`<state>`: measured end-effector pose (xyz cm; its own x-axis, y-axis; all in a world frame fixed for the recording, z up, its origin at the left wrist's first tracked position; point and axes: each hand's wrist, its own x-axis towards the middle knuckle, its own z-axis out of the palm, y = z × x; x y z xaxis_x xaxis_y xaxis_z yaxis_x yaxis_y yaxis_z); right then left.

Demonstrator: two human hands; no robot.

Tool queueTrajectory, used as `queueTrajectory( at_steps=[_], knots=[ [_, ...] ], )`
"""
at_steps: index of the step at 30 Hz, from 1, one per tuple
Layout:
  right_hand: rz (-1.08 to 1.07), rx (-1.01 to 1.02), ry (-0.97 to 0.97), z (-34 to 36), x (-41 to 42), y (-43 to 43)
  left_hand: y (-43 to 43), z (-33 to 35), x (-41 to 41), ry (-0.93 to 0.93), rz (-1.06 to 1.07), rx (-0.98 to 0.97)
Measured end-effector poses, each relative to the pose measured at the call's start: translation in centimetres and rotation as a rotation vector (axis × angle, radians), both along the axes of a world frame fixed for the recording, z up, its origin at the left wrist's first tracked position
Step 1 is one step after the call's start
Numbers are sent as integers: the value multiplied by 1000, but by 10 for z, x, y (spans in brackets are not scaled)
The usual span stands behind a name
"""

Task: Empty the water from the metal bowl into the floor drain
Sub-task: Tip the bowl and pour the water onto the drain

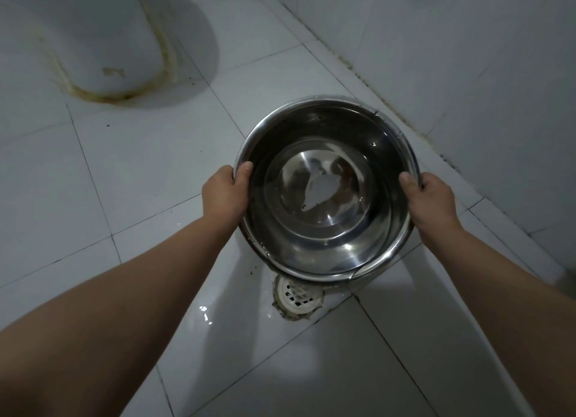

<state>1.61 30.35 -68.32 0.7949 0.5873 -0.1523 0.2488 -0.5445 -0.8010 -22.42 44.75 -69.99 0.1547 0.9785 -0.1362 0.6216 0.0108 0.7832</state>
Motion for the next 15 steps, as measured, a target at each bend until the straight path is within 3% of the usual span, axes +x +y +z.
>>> queueTrajectory(
  at_steps=[15],
  knots=[
    [-7,-13,-65,2,-2,-3,-6,8,0,55,-11,39]
  ],
)
